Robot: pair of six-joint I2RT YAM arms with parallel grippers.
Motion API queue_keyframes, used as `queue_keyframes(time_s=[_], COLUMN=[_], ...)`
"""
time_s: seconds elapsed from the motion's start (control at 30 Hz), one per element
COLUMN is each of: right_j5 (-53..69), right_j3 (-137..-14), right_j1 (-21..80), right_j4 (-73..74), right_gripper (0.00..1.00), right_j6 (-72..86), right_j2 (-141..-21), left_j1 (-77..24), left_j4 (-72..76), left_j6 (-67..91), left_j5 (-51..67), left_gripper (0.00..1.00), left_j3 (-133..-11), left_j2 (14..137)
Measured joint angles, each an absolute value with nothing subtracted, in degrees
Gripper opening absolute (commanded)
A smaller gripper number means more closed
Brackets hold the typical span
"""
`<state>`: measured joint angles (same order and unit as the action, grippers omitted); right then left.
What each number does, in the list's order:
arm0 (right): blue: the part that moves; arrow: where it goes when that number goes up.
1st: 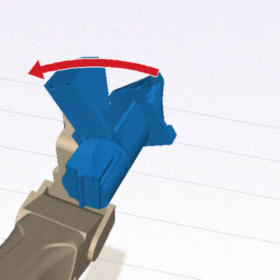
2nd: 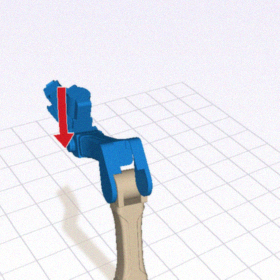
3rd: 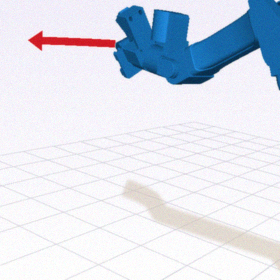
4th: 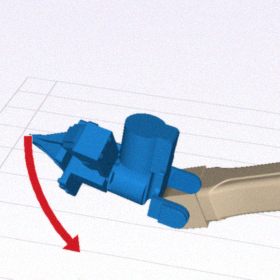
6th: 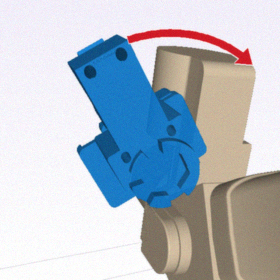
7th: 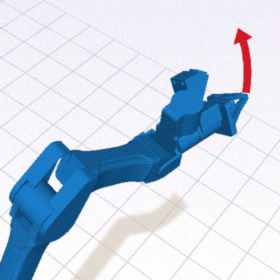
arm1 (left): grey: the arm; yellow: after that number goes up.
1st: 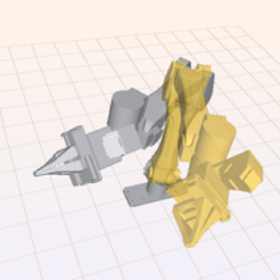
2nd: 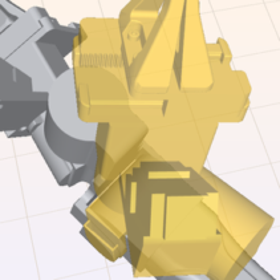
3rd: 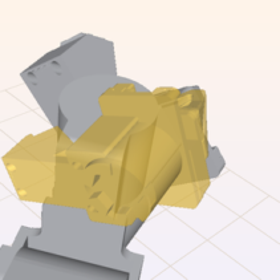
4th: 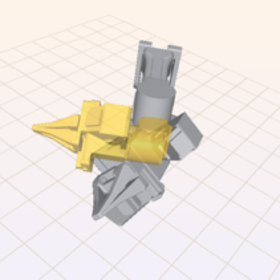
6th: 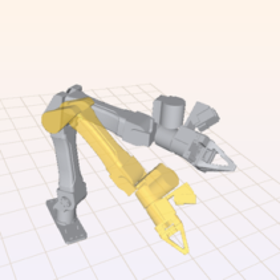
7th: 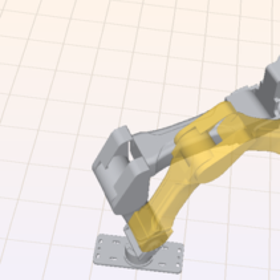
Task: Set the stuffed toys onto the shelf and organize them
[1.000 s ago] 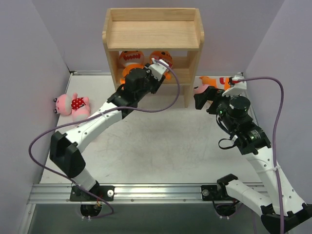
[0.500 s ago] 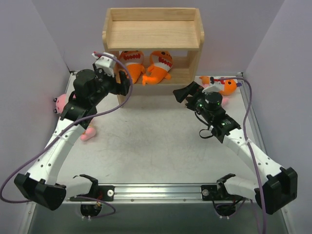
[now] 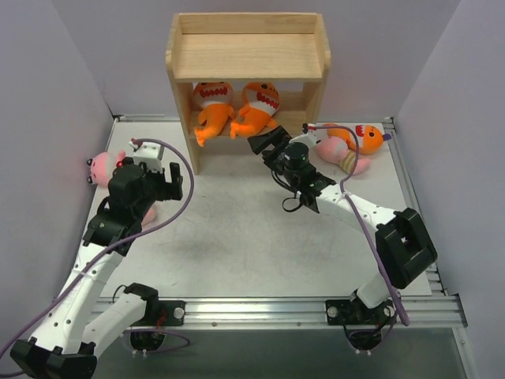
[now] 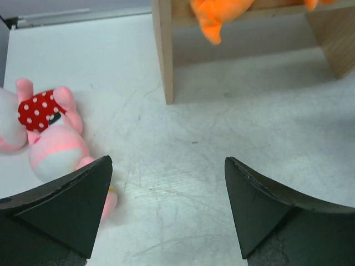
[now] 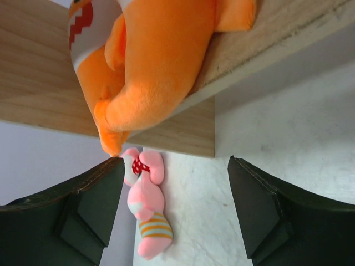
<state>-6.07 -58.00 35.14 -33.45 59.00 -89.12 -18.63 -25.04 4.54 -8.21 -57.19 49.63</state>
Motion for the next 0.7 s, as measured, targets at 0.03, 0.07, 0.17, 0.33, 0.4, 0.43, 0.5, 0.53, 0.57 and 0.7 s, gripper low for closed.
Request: queue_keyframes(time_s=[0.03,0.07,0.17,0.33,0.4,0.43,0.5,0.53,0.57,0.7], right_j5=[-7.0,-7.9,-10.1,-12.3,-12.7,-13.0,-13.3,-13.6,-13.8,-14.4], right_j3=[-59.2,-60.2,-62.9,-67.5,-68.9,-69.5,-70.3,-70.6,-70.9,-71.5], right_j1=[35.4,35.7,36.1,36.5,36.5,36.5,36.5,36.5,36.5,36.5], right_j4=[-34.1,-34.8,-36.5,-37.6,-37.6,-37.6,-37.5,-37.4,-37.2,-36.2], right_gripper=[0.75,0.74,0.72,0.72,0.69,0.69,0.67,0.65,0.63,0.46], right_j6=[59.5,59.8,60.8,62.2,62.7,63.0,63.5,63.7,63.8,64.3], right_j2=[-90.5,-91.4,-93.8,-97.3,-98.7,-99.3,-100.4,-100.9,-101.3,-102.0], left_j1=[-18.7,-18.7,-18.7,-19.6,-20.0,-20.2,-20.6,-20.8,-21.0,-21.5], left_j4=[-25.1,-25.3,-25.5,-25.7,-25.6,-25.6,-25.5,-25.5,-25.5,-25.5], left_j6=[4.8,5.1,5.7,5.6,5.3,5.2,4.9,4.8,4.6,4.0], left_j5=[-8.9,-9.6,-11.6,-15.3,-16.3,-16.6,-17.4,-17.7,-18.0,-18.7], left_gripper=[0.91,0.91,0.91,0.91,0.91,0.91,0.91,0.91,0.91,0.91], left_j3=[-55.5,-53.9,-49.8,-46.5,-46.4,-46.4,-46.4,-46.4,-46.4,-46.4], left_j2=[49.0,48.4,47.0,45.8,45.5,45.3,44.8,44.6,44.4,43.9])
